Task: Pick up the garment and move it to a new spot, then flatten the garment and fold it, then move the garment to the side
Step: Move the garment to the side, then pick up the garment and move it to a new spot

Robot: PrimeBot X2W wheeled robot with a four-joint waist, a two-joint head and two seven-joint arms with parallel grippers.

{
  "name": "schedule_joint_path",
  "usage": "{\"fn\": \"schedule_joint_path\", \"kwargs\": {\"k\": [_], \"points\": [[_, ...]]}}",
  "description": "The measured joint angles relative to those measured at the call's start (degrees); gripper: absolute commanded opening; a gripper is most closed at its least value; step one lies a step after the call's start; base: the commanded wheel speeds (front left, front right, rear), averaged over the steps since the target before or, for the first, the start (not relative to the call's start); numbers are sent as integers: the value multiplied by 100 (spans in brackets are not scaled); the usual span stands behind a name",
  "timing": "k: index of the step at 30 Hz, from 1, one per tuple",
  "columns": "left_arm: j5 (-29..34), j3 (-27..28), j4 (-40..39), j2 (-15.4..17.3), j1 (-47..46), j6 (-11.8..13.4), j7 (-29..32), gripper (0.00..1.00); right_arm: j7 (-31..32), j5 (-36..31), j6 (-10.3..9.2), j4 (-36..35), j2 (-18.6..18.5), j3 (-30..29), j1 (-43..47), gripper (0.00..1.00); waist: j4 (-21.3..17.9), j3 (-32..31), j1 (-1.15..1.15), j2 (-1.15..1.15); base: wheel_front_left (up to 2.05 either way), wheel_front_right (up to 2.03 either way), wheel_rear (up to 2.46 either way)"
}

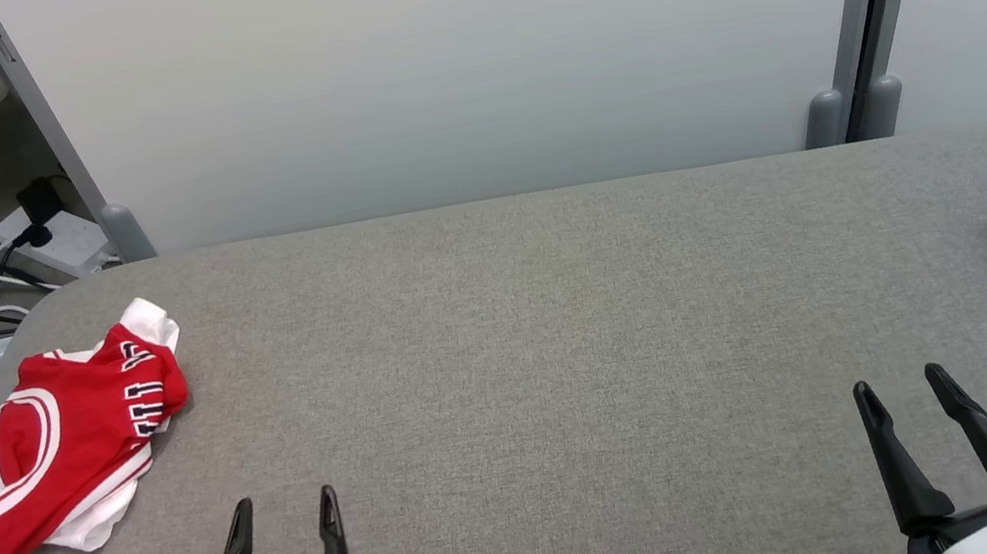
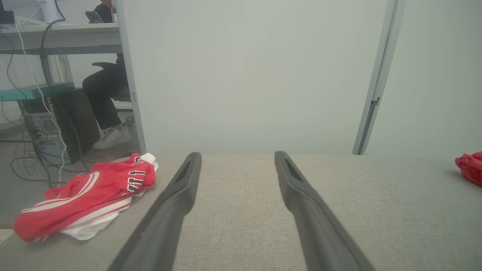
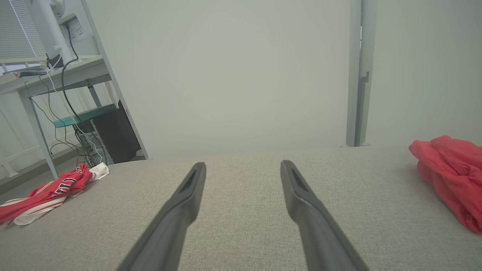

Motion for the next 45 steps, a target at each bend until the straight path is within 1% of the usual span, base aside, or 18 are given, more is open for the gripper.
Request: {"fn": "schedule_joint_path", "kwargs": {"k": [4, 8, 9, 14, 21, 45], "points": [[13, 147, -40, 2, 158, -34, 0, 100, 0, -126, 0, -163, 55, -37, 101, 100, -7, -89, 0, 0, 0, 0, 0], [-48, 176, -21, 2, 191, -35, 0, 100, 0, -236, 0, -338, 92, -237, 241, 100, -21, -170, 0, 0, 0, 0, 0], [-80, 176, 0, 0, 193, -79, 0, 100, 0, -244, 0, -370, 97, -256, 287, 100, -25, -185, 0, 0, 0, 0, 0], [-102, 178, 111, 1, 256, -136, 0, 100, 0, -341, 0, -380, 159, -383, 454, 100, -64, -234, 0, 0, 0, 0, 0], [-137, 181, 166, 1, 255, -203, 0, 100, 0, -368, 0, -385, 211, -403, 517, 100, -118, -249, 0, 0, 0, 0, 0], [-137, 64, 245, 2, 255, -213, 0, 100, 0, -410, 0, -411, 261, -485, 524, 100, -127, -274, 0, 0, 0, 0, 0]]}}
